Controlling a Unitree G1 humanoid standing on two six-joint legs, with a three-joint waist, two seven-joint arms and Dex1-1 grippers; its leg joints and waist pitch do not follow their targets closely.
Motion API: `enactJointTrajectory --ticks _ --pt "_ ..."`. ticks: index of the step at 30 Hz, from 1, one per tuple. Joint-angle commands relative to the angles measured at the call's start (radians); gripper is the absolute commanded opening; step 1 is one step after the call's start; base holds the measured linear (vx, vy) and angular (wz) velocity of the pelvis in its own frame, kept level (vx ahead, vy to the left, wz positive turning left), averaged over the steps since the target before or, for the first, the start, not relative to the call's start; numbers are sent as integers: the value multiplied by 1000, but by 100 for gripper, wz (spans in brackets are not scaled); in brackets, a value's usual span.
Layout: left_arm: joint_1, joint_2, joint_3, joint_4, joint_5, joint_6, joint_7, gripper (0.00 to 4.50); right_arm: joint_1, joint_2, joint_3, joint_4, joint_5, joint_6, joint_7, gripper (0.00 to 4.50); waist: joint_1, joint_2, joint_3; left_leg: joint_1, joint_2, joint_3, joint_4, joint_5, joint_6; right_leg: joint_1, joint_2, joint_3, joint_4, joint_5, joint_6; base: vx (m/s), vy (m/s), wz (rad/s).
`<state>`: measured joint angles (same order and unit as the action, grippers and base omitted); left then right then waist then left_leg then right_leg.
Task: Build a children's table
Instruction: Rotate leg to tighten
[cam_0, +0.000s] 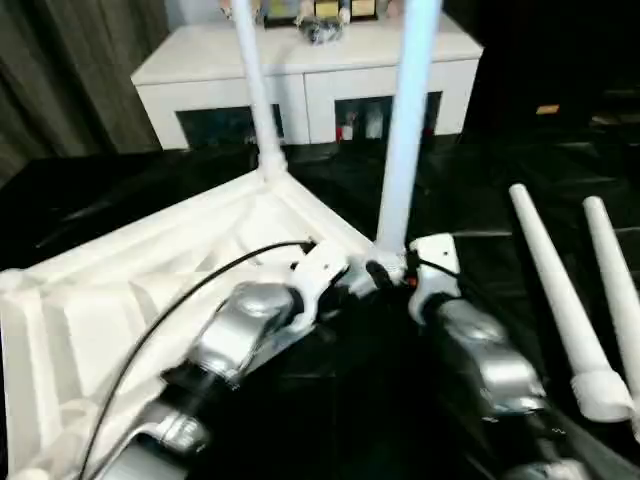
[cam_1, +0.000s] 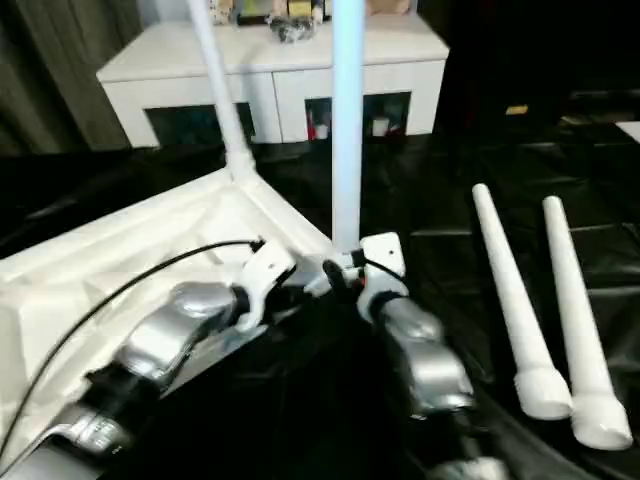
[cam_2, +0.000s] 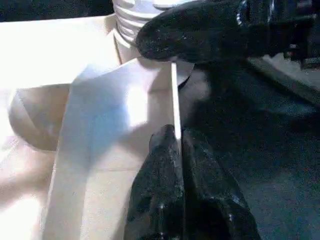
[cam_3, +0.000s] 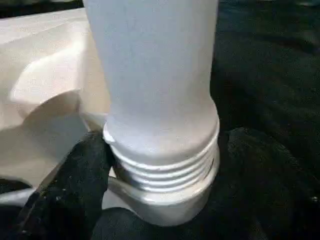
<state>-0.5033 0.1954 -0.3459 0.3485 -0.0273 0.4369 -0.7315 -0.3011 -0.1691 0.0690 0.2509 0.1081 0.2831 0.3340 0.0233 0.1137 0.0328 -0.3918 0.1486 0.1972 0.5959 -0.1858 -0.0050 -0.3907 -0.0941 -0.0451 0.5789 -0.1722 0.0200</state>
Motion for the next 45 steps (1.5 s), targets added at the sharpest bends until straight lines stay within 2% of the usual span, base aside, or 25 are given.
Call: enactJointTrajectory --ticks 1,4,5,6,8,10,12,13,15,19,28,33,34,36,38,39,41,42,44,45 --pt "26 44 -17 -35 -12 -16 -83 0 2 -41 -15 -71 19 4 62 387 6 -14 -69 16 70 -40 -70 -158 88 36 -58 28 -47 -81 -234 0 0 0" --pt "55 88 -26 -86 -53 -41 -179 0 45 -108 11 -144 66 12 203 387 18 -15 -80 18 70 -38 -53 -48 137 35 -56 27 -32 60 -257 0 0 0" --pt "64 105 -28 -111 -75 -34 -218 0 69 -146 35 -183 93 17 285 387 24 -16 -77 13 70 -37 -50 -31 165 36 -57 25 -28 86 -265 0 0 0" --pt "70 115 -28 -127 -87 -28 -240 0 83 -171 52 -208 109 20 337 387 30 -15 -74 14 74 -37 -51 -48 174 34 -57 25 -29 57 -265 0 0 0" --pt "75 125 -28 -146 -102 -21 -270 0 98 -199 72 -230 124 27 390 387 33 -15 -69 19 77 -34 -57 -98 161 29 -55 25 -37 -22 -265 0 0 0" --pt "79 132 -30 -162 -115 -11 -294 0 108 -223 92 -242 126 25 433 387 37 -14 -61 24 81 -35 -70 -203 106 26 -55 28 -47 -148 -250 0 0 0" --pt "80 142 -34 -177 -123 -2 -316 0 113 -246 110 -246 122 23 475 387 34 -14 -57 26 81 -36 -76 -248 77 26 -54 28 -52 -194 -243 0 0 0" --pt "80 144 -35 -178 -123 -2 -317 0 109 -250 112 -238 115 19 484 387 32 -16 -55 32 79 -34 -79 -298 44 20 -53 32 -58 -240 -231 0 0 0" --pt "81 149 -35 -179 -123 -3 -323 0 104 -258 112 -234 115 20 494 387 29 -15 -54 29 78 -36 -82 -315 23 21 -54 33 -59 -257 -219 0 0 0" --pt "82 153 -33 -178 -121 -5 -329 0 100 -269 111 -228 122 24 508 361 28 -17 -56 28 76 -36 -82 -311 17 22 -56 35 -60 -247 -210 0 0 0" --pt "81 163 -27 -174 -116 -5 -339 0 88 -282 108 -206 120 24 525 282 32 -18 -63 21 74 -35 -70 -215 67 27 -57 32 -51 -165 -234 0 0 0" --pt "82 162 -24 -163 -104 -2 -324 0 90 -277 115 -189 105 25 512 272 32 -18 -62 22 75 -35 -70 -218 72 26 -56 31 -51 -181 -237 0 0 0" --pt "69 141 -14 -122 -78 0 -262 0 81 -235 98 -150 85 50 422 272 30 -22 -61 21 74 -34 -71 -224 68 24 -55 32 -54 -193 -236 0 0 0" --pt "63 129 -8 -104 -67 2 -231 0 77 -216 89 -133 76 59 381 271 25 -21 -58 21 71 -35 -72 -247 52 22 -55 30 -57 -234 -230 0 0 0" --pt "34 85 23 -37 -36 16 -109 0 62 -155 57 -86 53 90 249 270 22 -20 -56 25 71 -36 -76 -289 29 19 -54 32 -62 -289 -214 0 0 0" --pt "34 85 23 -37 -36 16 -109 0 62 -155 57 -86 53 90 249 270 19 -20 -55 24 70 -36 -76 -298 20 18 -54 32 -62 -299 -211 0 0 0" --pt "-3 26 69 42 -13 32 41 0 42 -74 3 -30 31 124 66 270 14 -24 -54 28 69 -38 -80 -330 -4 14 -52 33 -67 -335 -193 0 0 0" --pt "-3 26 69 42 -13 32 41 0 42 -74 3 -30 31 124 66 270 10 -23 -52 31 66 -38 -80 -354 -18 10 -53 32 -70 -365 -189 0 0 0" --pt "-46 -37 115 129 -4 16 189 0 25 26 -66 24 25 143 -135 270 8 -25 -53 29 66 -41 -82 -365 -27 12 -55 33 -75 -380 -174 0 0 0" --pt "-46 -37 115 129 -4 16 189 0 25 26 -66 24 25 143 -135 270 3 -23 -50 30 64 -39 -83 -377 -29 7 -53 33 -77 -393 -171 0 0 0"
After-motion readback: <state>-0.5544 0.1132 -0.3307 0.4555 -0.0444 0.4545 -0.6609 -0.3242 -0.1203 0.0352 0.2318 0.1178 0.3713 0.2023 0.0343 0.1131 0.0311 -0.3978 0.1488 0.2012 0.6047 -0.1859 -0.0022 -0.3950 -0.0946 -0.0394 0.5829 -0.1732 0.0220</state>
